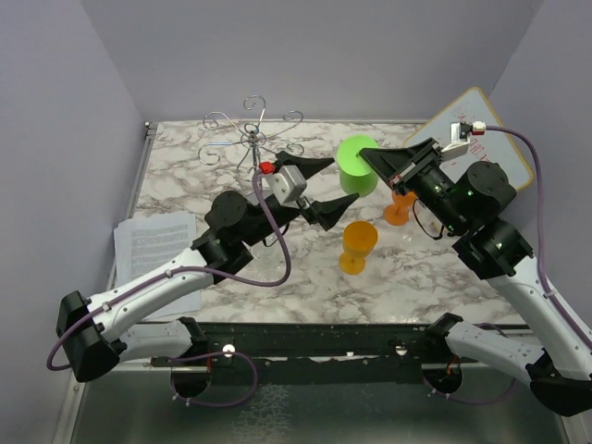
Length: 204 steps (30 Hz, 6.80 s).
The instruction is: Place the wine glass upside down on the wine glass rack
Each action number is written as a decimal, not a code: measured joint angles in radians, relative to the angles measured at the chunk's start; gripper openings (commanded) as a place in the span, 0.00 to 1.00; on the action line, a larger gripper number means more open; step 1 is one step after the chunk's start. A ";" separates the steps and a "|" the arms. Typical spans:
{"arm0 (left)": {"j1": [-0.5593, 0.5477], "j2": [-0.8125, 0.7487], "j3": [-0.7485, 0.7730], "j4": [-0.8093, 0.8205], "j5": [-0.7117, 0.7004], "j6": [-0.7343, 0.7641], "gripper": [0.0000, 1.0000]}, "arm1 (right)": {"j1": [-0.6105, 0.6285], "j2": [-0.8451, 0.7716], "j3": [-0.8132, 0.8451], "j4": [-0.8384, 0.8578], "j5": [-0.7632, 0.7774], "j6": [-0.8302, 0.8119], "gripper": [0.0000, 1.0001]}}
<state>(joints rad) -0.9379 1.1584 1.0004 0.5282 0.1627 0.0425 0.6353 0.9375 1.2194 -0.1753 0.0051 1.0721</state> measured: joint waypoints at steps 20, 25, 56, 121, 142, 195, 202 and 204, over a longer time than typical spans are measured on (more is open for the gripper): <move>0.000 -0.328 0.182 -0.459 -0.591 -0.216 0.91 | 0.000 0.460 0.253 0.158 0.217 -0.156 0.01; 0.000 -0.386 0.172 -0.542 -0.702 -0.256 0.91 | -0.001 0.596 0.363 0.179 0.202 -0.178 0.00; 0.000 -0.481 0.167 -0.673 -0.853 -0.244 0.91 | -0.025 0.978 0.722 0.048 -0.185 -0.058 0.01; 0.000 -0.457 0.136 -0.690 -0.824 -0.262 0.95 | -0.034 0.949 0.884 -0.232 0.050 -0.267 0.66; 0.000 -0.411 0.151 -0.735 -0.698 -0.286 0.99 | -0.048 0.187 0.221 -0.373 0.153 -0.643 0.74; 0.000 -0.218 0.021 -0.490 -0.420 -0.554 0.99 | 0.005 -0.150 -0.235 -0.383 0.291 -0.681 0.01; 0.000 -0.225 -0.084 -0.351 -0.418 -0.806 0.99 | 0.005 -0.381 -0.399 -0.091 0.312 -0.663 0.01; 0.000 -0.225 -0.100 -0.320 -0.418 -0.890 0.99 | 0.005 -0.420 -0.435 0.000 0.307 -0.653 0.01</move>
<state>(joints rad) -0.9379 0.9333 0.9009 0.2085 -0.2554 -0.8471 0.6407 0.5179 0.7845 -0.1753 0.3122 0.4194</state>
